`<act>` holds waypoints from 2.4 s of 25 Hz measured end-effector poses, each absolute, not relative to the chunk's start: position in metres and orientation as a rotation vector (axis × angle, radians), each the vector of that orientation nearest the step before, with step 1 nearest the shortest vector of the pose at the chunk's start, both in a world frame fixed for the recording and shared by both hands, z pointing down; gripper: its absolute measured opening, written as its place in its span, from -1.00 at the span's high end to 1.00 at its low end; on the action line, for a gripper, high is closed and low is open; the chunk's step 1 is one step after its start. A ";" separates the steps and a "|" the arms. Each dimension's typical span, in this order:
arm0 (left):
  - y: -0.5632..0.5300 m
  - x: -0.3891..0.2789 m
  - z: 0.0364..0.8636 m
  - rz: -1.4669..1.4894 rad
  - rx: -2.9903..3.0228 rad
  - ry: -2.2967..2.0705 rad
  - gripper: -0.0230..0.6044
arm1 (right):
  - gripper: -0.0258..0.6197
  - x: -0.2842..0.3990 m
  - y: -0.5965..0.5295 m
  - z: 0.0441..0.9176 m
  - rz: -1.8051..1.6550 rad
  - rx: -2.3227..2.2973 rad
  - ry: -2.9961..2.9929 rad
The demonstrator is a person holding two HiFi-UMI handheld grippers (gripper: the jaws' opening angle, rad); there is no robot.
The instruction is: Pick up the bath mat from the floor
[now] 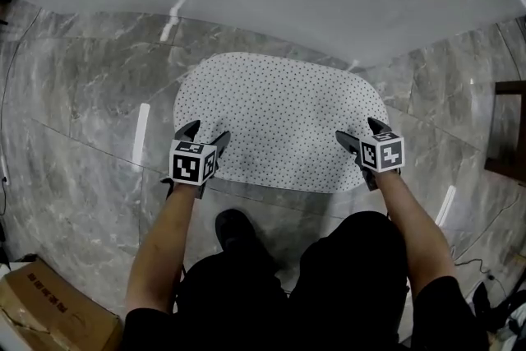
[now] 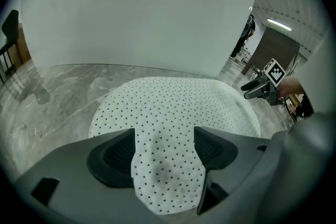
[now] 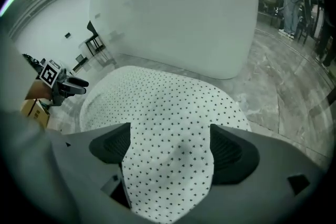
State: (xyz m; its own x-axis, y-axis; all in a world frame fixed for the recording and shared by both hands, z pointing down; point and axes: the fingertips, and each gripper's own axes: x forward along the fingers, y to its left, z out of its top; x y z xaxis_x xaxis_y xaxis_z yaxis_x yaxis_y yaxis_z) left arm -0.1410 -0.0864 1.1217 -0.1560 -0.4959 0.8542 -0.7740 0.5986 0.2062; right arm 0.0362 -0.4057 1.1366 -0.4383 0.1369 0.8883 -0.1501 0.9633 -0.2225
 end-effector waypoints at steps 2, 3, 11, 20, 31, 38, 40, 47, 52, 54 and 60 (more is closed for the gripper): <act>-0.083 -0.141 1.131 0.357 1.024 -1.788 -0.23 | -0.56 0.040 -0.408 1.145 0.298 0.013 -1.974; -0.082 -0.141 1.135 0.368 1.023 -1.775 -0.25 | -0.59 0.044 -0.408 1.150 0.291 0.013 -1.956; -0.080 -0.140 1.165 0.526 1.058 -1.701 -0.44 | -0.80 0.066 -0.419 1.181 0.209 0.053 -1.845; -0.059 -0.144 1.189 0.647 1.056 -1.597 -0.62 | -0.89 0.082 -0.415 1.206 0.152 0.037 -1.734; -0.056 -0.151 1.191 0.690 1.040 -1.579 -0.63 | -0.90 0.078 -0.429 1.205 0.099 0.053 -1.752; -0.056 -0.154 1.194 0.658 1.055 -1.605 -0.64 | -0.90 0.076 -0.431 1.207 0.158 0.056 -1.724; -0.056 -0.155 1.194 0.672 1.053 -1.603 -0.64 | -0.90 0.075 -0.431 1.208 0.154 0.049 -1.723; -0.058 -0.155 1.192 0.675 1.054 -1.609 -0.64 | -0.89 0.072 -0.430 1.207 0.135 0.048 -1.712; -0.058 -0.154 1.191 0.677 1.055 -1.622 -0.63 | -0.88 0.074 -0.428 1.206 0.130 0.044 -1.703; -0.059 -0.154 1.190 0.674 1.060 -1.633 -0.62 | -0.79 0.071 -0.423 1.203 0.110 0.021 -1.709; -0.061 -0.153 1.190 0.672 1.061 -1.632 -0.56 | -0.10 0.059 -0.392 1.197 0.020 -0.126 -1.743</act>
